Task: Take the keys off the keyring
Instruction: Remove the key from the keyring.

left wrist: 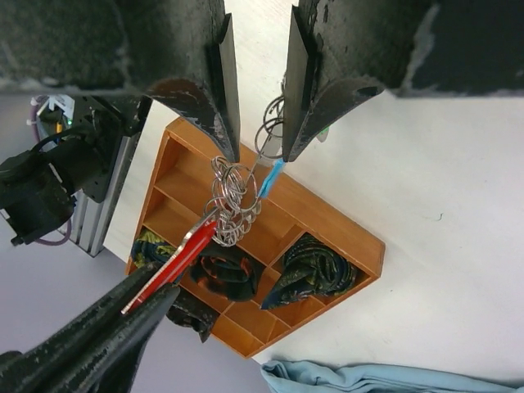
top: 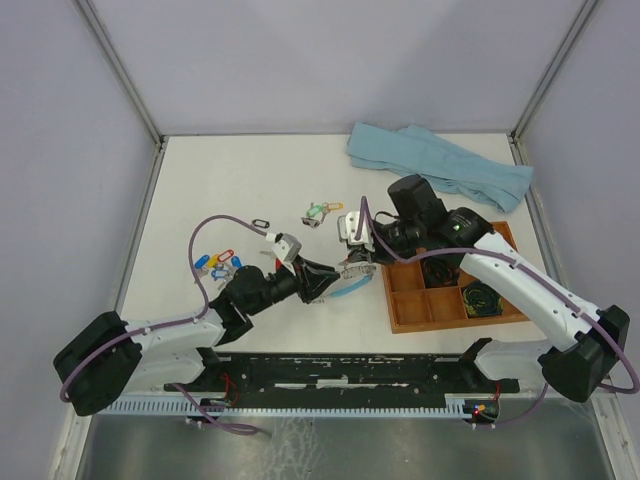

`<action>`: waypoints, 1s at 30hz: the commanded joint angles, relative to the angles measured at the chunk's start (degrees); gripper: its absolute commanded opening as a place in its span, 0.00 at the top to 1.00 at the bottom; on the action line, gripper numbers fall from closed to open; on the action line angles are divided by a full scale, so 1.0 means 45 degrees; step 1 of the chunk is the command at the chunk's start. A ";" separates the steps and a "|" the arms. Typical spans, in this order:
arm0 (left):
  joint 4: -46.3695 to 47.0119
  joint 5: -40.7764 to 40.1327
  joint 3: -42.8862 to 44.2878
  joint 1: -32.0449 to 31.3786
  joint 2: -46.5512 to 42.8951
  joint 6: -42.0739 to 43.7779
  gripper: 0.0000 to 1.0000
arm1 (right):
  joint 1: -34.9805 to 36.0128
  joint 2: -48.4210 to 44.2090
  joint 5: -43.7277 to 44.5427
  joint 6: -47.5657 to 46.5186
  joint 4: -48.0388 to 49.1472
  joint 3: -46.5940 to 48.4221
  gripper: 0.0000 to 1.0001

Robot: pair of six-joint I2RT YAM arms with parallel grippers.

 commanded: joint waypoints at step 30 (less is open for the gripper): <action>0.0983 -0.0790 -0.0578 -0.1095 -0.1585 0.5871 0.61 | -0.0623 0.0259 -0.2432 0.0914 0.0221 0.1014 0.99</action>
